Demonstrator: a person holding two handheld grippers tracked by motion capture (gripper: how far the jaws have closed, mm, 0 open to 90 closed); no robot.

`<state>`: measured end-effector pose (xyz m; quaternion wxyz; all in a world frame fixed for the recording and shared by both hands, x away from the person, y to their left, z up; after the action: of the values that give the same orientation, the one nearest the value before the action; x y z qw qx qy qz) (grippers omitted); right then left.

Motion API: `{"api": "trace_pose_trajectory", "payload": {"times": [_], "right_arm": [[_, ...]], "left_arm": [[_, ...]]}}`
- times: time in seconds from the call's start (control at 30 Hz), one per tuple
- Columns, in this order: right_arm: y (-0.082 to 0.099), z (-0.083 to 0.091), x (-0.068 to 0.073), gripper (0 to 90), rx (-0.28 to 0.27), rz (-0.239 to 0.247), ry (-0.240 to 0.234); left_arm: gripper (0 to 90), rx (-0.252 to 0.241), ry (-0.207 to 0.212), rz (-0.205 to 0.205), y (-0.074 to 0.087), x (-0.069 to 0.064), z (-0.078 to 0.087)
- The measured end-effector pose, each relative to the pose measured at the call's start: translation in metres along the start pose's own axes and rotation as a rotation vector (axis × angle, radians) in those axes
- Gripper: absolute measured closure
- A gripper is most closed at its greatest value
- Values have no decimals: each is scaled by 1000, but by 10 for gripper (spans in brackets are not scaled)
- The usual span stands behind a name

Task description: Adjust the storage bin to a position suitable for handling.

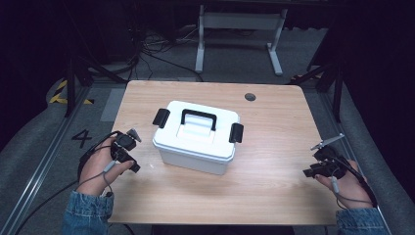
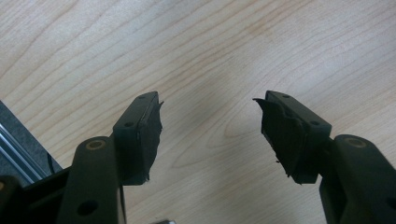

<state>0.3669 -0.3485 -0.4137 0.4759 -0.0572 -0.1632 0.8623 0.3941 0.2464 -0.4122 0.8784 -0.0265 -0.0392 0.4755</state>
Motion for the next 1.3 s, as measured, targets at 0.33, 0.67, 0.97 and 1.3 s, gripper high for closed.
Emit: {"api": "trace_pose_trajectory", "payload": {"times": [0.33,0.67,0.97,1.3], "right_arm": [[-44,19,16,596,-3,83,-35],[-97,50,39,592,-20,166,-69],[-146,64,61,580,-15,233,-98],[-192,70,90,560,-18,318,-120]], "left_arm": [[231,-1,-9,44,4,3,8],[183,-47,51,38,-3,5,16],[193,-67,58,26,-7,7,20],[205,-50,34,19,-5,8,19]]}}
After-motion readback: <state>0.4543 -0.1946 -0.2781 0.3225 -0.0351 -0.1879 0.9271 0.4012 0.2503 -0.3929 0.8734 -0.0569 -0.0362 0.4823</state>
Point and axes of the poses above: each handheld gripper's, and its own axes: z roughly backward along the jaws, y roughly out of its underside, x roughly to its left, the point moved 1 cm from there along -z, roughly forward along the jaws, and after that the axes turned 4 degrees about -y, right-handed, at the moved point
